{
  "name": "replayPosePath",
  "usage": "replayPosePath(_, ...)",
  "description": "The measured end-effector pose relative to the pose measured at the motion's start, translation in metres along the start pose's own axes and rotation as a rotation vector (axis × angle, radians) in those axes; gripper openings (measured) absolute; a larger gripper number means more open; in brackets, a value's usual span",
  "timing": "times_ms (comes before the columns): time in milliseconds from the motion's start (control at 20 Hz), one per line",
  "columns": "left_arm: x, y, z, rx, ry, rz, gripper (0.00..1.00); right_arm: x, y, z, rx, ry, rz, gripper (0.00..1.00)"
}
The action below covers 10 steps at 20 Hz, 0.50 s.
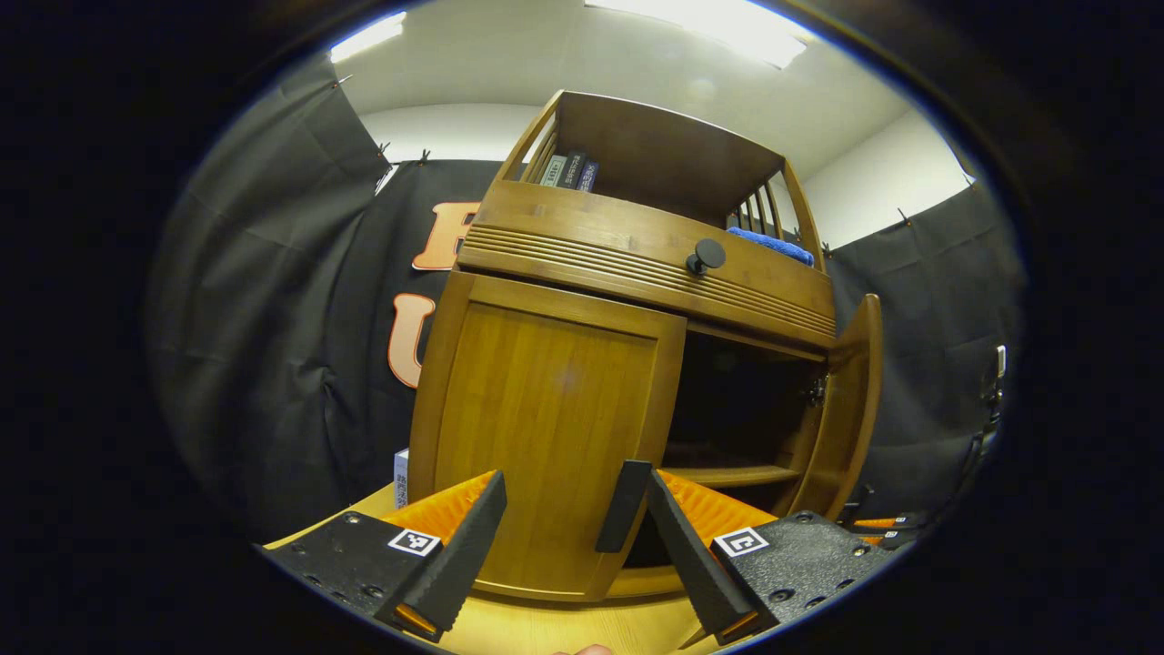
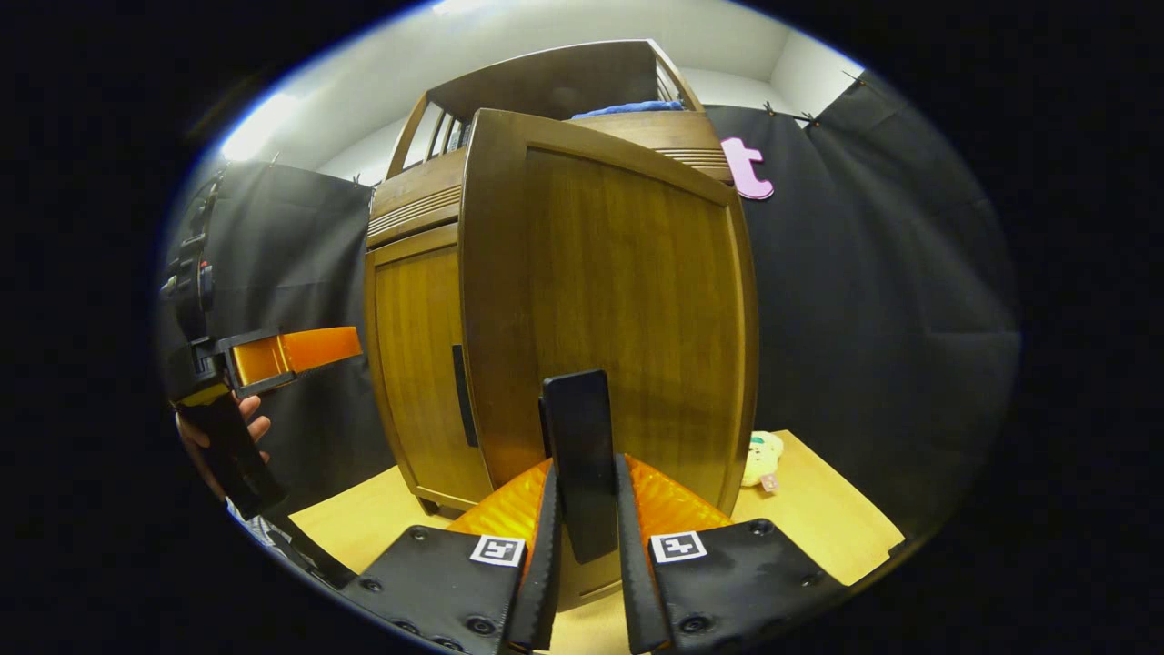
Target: Open the right door of the double-door shoe cabinet with the right hand, and open the left door with the left hand.
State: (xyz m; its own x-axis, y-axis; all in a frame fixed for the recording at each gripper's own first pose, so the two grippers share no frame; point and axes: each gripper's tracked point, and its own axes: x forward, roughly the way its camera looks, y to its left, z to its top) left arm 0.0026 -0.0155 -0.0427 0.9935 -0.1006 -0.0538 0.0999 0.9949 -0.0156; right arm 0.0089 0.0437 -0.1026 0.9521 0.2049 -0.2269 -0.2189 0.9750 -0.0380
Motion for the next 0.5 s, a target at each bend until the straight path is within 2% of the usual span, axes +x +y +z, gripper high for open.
replayPosePath(200, 0.006, -0.010, -0.004, -0.010, 0.007, -0.025, 0.91, -0.021, -0.020, 0.002, -0.005, -0.007, -0.034, 0.32)
replayPosePath(250, 0.007, -0.012, -0.006, -0.013, 0.010, -0.028, 0.94, -0.024, -0.024, 0.000, -0.005, -0.008, -0.044, 0.32)
replayPosePath(300, 0.007, -0.013, -0.006, -0.015, 0.010, -0.031, 0.91, -0.028, -0.027, -0.001, -0.007, -0.009, -0.053, 0.37)
replayPosePath(350, 0.009, -0.015, -0.007, -0.016, 0.010, -0.034, 0.91, -0.031, -0.031, -0.002, -0.008, -0.011, -0.061, 0.37)
replayPosePath(400, 0.010, -0.016, -0.006, -0.014, 0.010, -0.037, 0.91, -0.032, -0.034, -0.002, -0.009, -0.011, -0.068, 0.32)
replayPosePath(500, 0.011, -0.018, -0.007, -0.010, 0.009, -0.043, 0.91, -0.035, -0.039, -0.002, -0.012, -0.012, -0.081, 0.32)
